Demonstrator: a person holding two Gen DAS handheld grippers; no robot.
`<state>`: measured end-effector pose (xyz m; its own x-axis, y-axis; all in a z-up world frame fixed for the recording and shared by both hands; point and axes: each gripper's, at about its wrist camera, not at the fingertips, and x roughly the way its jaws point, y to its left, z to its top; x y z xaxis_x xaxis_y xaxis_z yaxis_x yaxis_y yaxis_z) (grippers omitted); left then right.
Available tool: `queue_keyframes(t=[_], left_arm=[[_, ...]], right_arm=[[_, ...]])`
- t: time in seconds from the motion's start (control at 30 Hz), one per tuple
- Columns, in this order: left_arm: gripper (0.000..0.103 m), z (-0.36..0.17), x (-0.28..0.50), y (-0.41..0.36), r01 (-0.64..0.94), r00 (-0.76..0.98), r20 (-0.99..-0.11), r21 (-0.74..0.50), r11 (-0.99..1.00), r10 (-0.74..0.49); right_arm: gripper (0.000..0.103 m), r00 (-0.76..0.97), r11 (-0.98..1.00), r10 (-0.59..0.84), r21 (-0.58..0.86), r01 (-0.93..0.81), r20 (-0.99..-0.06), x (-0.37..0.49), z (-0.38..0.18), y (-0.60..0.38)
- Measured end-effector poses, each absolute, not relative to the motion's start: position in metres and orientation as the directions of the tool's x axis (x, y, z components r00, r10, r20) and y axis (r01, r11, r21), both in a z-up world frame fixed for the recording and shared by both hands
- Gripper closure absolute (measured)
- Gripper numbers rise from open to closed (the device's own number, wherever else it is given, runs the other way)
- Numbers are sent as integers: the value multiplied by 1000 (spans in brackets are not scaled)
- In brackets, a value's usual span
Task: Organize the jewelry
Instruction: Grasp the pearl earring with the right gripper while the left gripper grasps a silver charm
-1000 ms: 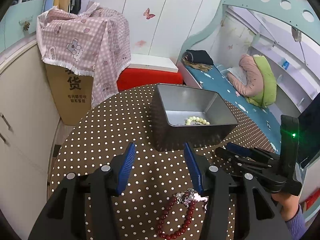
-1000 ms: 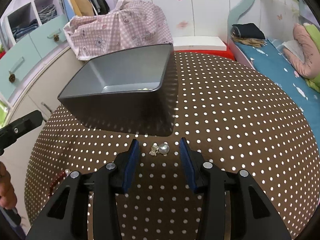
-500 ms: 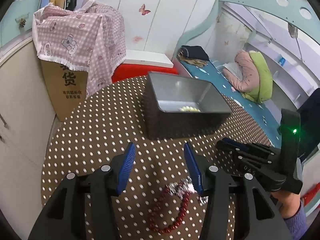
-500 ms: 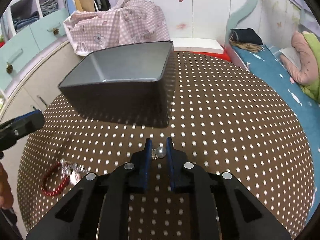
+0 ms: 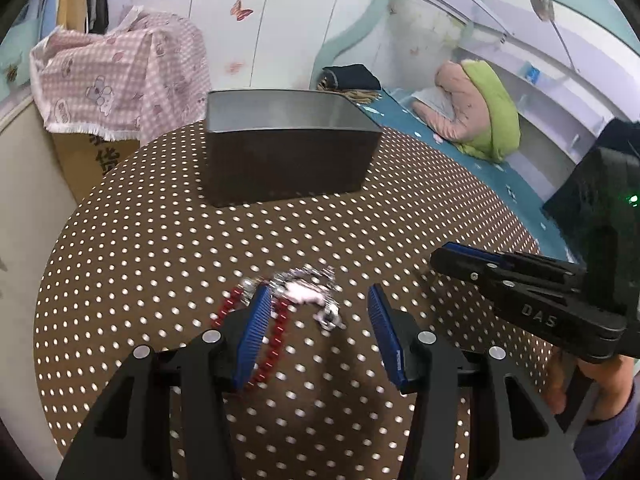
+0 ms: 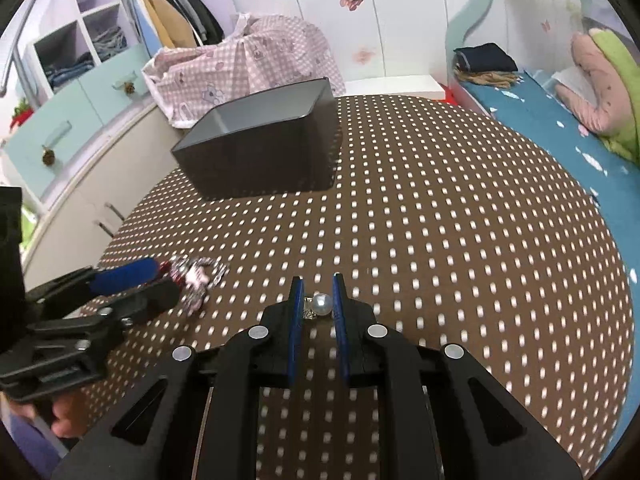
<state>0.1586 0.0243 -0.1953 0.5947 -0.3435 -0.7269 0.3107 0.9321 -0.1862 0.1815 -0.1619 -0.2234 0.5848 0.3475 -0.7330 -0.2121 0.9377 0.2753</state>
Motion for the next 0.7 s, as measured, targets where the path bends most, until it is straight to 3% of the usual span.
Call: queue_keyframes(t=[0.2, 0.3, 0.6, 0.63, 0.7], left_arm=[[57, -199, 148, 9, 326, 598, -733, -147, 934, -324], [70, -201, 149, 6, 325, 587, -740, -157, 932, -330], [71, -212, 159, -4, 303, 586, -766, -95, 948, -264], [73, -213, 161, -3, 298, 586, -769, -88, 951, -255], [93, -213, 164, -3, 293, 588, -773, -69, 954, -237]], right_arm=[[88, 583, 925, 378, 322, -203, -719, 163, -225, -176], [88, 582, 920, 387, 338, -198, -715, 158, -227, -182], [88, 576, 908, 414, 364, -208, -705, 153, -230, -191], [88, 574, 907, 416, 365, -210, -705, 154, -230, -190], [88, 573, 906, 418, 366, -211, -705, 154, -230, -190]])
